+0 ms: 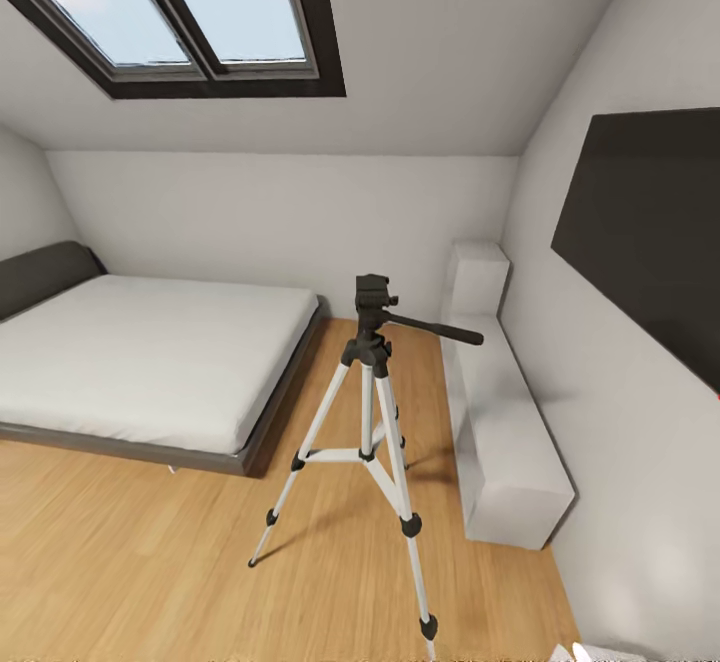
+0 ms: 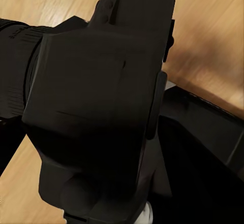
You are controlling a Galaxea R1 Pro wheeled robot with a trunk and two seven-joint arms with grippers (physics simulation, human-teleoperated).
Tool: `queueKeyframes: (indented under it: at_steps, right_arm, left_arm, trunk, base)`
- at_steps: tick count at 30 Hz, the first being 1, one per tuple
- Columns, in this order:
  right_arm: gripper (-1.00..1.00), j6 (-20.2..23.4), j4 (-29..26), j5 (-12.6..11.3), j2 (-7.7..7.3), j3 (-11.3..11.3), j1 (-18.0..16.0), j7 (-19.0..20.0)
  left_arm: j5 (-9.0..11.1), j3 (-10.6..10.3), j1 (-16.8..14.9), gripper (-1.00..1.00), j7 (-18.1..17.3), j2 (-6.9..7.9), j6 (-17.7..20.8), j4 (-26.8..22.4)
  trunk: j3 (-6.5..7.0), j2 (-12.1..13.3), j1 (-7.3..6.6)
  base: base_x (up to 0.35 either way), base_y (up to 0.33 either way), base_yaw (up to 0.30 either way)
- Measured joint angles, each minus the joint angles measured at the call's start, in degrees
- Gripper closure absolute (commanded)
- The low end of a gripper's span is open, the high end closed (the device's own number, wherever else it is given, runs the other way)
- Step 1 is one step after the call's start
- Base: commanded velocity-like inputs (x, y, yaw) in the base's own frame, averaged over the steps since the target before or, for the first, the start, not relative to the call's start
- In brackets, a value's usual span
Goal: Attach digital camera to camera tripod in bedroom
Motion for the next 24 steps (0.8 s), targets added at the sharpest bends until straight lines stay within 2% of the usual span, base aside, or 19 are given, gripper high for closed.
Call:
queueKeyframes:
  at_steps: [24]
  right_arm:
    - [-1.00, 0.06, 0.00, 0.00, 0.00, 0.00, 0.00, 0.21]
  left_arm:
    - [-0.09, -0.06, 0.00, 1.00, -0.02, 0.00, 0.00, 0.00]
  trunk:
    - [-2.22, -0.01, 0.00]
  base:
    - [0.000, 0.000, 0.000]
